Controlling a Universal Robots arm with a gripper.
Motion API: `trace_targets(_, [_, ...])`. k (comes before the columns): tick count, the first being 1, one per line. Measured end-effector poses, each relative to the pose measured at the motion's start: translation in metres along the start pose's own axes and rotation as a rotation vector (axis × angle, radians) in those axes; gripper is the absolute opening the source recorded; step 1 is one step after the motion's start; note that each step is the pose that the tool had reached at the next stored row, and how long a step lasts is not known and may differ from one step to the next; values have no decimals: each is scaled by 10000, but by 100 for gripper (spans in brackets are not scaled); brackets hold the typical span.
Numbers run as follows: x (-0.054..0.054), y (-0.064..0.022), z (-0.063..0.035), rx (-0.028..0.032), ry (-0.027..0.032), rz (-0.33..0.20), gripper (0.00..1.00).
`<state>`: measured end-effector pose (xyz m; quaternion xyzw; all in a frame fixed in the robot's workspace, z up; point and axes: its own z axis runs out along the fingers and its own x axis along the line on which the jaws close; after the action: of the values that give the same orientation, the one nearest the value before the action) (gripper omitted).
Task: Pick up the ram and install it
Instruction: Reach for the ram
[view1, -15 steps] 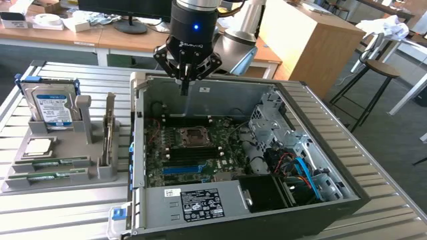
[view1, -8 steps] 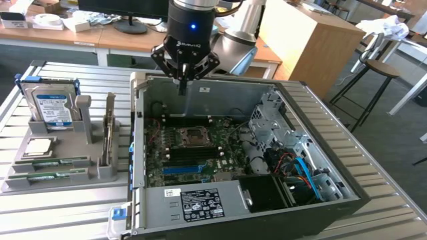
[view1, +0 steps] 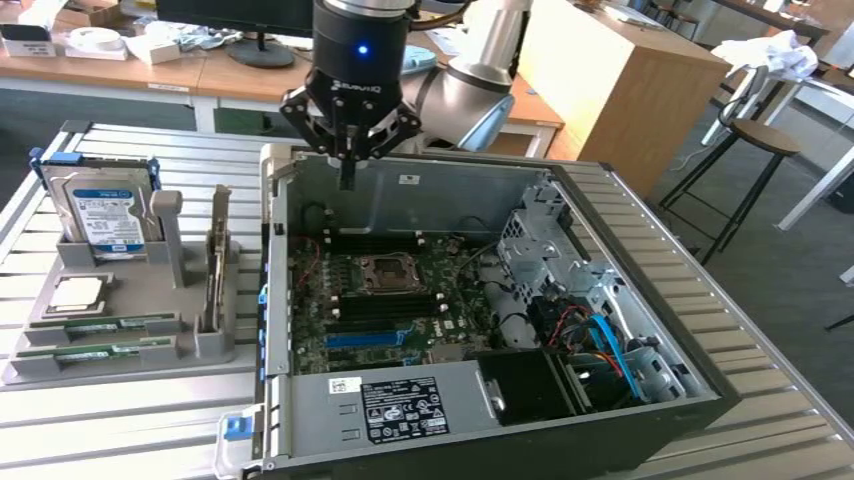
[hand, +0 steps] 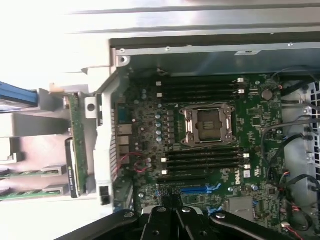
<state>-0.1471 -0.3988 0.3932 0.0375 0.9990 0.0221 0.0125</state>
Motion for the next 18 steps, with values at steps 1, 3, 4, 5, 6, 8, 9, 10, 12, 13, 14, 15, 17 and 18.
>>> trace_targets(1, [24, -2, -1, 1, 0, -2, 10])
trace_targets(3, [71, -6, -2, 1, 0, -3, 10])
trace_targets(4, [95, -7, -3, 1, 1, -2, 10])
trace_targets(5, [120, -9, -3, 1, 1, -1, 10])
trace_targets(6, [144, -11, -4, 1, 1, -1, 10])
trace_targets(8, [197, -15, -5, 1, 1, -1, 10])
trace_targets(9, [223, -17, -6, 2, 1, -1, 10])
trace_targets(10, [249, -19, -7, 1, 0, -2, 10])
trace_targets(12, [302, -23, -8, 0, 1, -1, 10])
trace_targets(13, [330, -25, -9, 0, 1, 0, 10])
trace_targets(14, [356, -27, -9, 1, 0, 0, 10])
trace_targets(15, [384, -29, -10, 1, 1, -1, 10])
trace_targets(17, [437, -33, -11, 0, 0, -2, 10])
trace_targets(18, [464, -35, -12, 1, 1, -2, 10])
